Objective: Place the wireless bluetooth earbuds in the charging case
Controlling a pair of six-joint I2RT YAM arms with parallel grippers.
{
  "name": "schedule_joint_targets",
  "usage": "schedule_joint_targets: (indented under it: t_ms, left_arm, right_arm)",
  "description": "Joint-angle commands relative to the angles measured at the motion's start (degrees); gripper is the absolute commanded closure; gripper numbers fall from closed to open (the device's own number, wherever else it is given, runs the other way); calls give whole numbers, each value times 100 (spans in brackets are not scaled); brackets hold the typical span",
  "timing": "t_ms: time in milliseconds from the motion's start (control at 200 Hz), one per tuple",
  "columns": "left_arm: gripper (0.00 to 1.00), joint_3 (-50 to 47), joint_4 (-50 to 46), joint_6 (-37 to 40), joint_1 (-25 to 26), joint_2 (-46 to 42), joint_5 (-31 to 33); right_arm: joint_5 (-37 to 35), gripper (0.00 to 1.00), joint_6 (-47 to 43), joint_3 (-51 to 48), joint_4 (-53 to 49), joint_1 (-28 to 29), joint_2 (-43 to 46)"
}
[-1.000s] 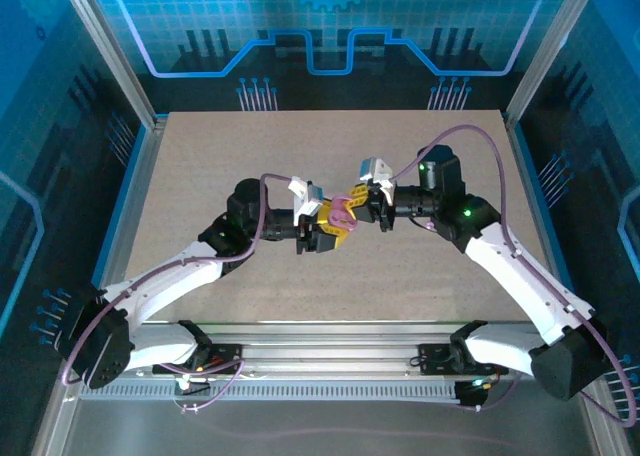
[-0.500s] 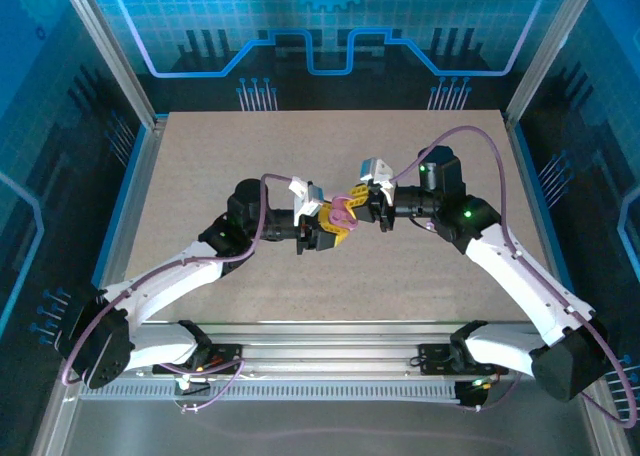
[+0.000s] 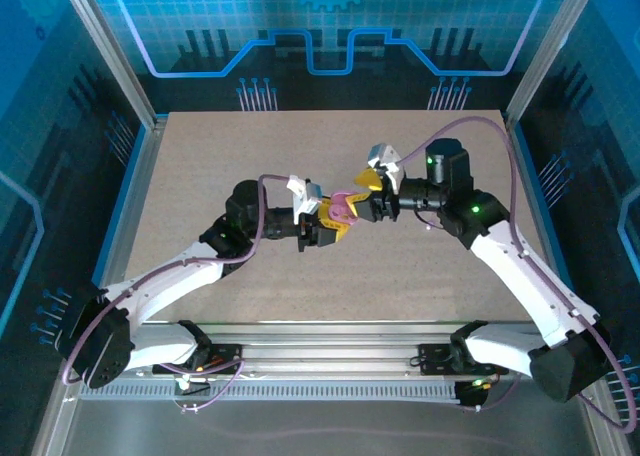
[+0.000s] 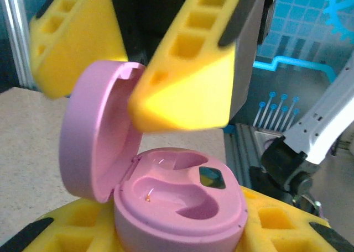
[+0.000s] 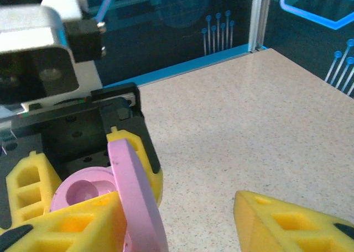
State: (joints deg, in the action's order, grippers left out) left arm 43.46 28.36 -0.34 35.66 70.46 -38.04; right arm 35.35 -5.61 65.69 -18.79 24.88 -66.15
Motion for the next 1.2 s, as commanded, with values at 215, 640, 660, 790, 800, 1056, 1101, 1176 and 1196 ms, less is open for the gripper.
schedule_joint_targets:
  t_ms: [215, 640, 660, 790, 800, 1056, 1101, 1176, 1196]
  left_arm:
    - [67, -752, 1904, -391, 26, 314, 782]
    - [67, -1057, 2557, -612, 116, 538, 980]
    - [67, -1059, 2571, -621, 116, 539, 976]
    - [67, -1059, 2561, -620, 143, 505, 981]
    - [67, -1059, 2563, -611, 136, 505, 989]
    - [67, -1013, 2351, -548, 156, 351, 974]
    - [67, -1015, 2311, -518, 149, 340, 994]
    - [67, -1006, 2261, -494, 160, 303, 992]
    - [67, -1000, 2246, -498, 155, 305, 993]
  right_arm:
    - [-955, 39, 1902, 172, -390, -1030, 589]
    - [-2164, 57, 2799, -146, -2424, -2579, -1505]
    - [-2215, 57, 2779, -138, -2474, -2591, -1603]
    - [-2721, 59, 2732, -199, -2426, -2642, -2115]
    - [-2767, 59, 2738, -191, -2441, -2659, -2157]
    - [-3214, 60, 2815, 4, -2437, -2806, -2968]
    - [-3199, 61, 2811, 59, -2460, -2805, -3090]
    - [-3250, 60, 2832, 95, -2441, -2807, -3239]
    - [-3266, 59, 2836, 101, -2424, -2813, -3278]
